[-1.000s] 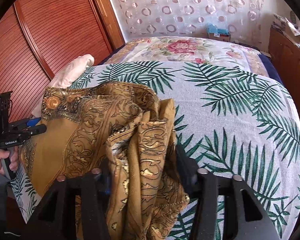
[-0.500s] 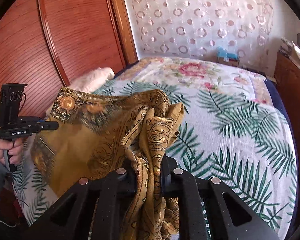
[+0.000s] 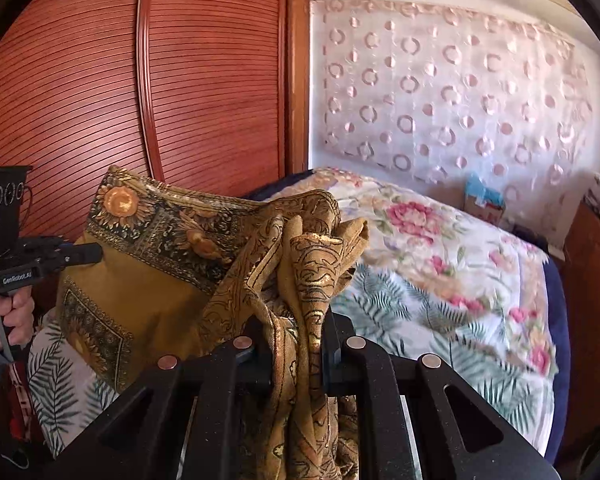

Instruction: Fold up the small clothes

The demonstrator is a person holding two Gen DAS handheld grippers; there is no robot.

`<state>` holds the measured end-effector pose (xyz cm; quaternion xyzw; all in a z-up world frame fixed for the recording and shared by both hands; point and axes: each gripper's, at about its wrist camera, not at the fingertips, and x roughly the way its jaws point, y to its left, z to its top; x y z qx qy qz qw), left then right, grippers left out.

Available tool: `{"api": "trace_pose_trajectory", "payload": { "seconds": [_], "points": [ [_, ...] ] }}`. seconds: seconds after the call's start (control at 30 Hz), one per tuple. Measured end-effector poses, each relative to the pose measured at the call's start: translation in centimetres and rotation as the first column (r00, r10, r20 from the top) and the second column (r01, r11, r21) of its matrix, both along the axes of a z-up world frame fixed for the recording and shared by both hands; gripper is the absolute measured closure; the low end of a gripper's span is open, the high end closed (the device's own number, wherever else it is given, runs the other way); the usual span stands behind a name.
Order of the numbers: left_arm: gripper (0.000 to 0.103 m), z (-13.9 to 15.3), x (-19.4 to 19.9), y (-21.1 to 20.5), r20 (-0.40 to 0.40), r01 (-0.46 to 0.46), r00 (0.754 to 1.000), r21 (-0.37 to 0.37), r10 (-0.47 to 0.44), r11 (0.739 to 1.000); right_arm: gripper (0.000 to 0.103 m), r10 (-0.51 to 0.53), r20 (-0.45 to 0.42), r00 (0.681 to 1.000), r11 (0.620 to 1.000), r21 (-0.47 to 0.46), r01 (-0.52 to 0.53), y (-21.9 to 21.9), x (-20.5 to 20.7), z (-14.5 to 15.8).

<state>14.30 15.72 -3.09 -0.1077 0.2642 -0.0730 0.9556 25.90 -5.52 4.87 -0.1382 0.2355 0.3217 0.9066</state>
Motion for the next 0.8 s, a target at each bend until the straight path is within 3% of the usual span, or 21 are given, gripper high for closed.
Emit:
{"api": "trace_pose_trajectory", "payload": {
  "seconds": [0.4, 0.57, 0.63, 0.67, 0.8],
  "points": [
    [0.095, -3.3, 1.5, 6.4, -0.014, -0.182, 0.983, -0.023, 0.182, 0.983, 0.089, 0.165, 0.041, 0.985, 0.972, -0.177, -0.156, 14.3, 11.4, 1.2],
    [0.095, -5.8, 1.3, 7.3, -0.084, -0.241, 0.968, -0.028, 0.238, 0.970, 0.089, 0.262, 0.021, 0.965, 0.939, -0.235, -0.250, 20.1, 16.3, -0.1],
    [0.095, -6.8, 1.1, 7.4, -0.106, -0.255, 0.962, -0.027, 0.251, 0.967, 0.089, 0.294, 0.013, 0.956, 0.924, -0.260, -0.281, 22.4, 17.9, -0.8],
    [0.095, -7.0, 1.0, 7.4, -0.108, -0.211, 0.973, -0.056, 0.205, 0.976, 0.089, 0.314, 0.004, 0.949, 0.915, -0.268, -0.302, 23.5, 18.5, -1.2],
    [0.095, -7.3, 0.2, 7.4, -0.105, -0.239, 0.967, -0.053, 0.232, 0.970, 0.089, 0.352, -0.011, 0.936, 0.898, -0.279, -0.341, 26.4, 20.2, -2.3]
  ]
}}
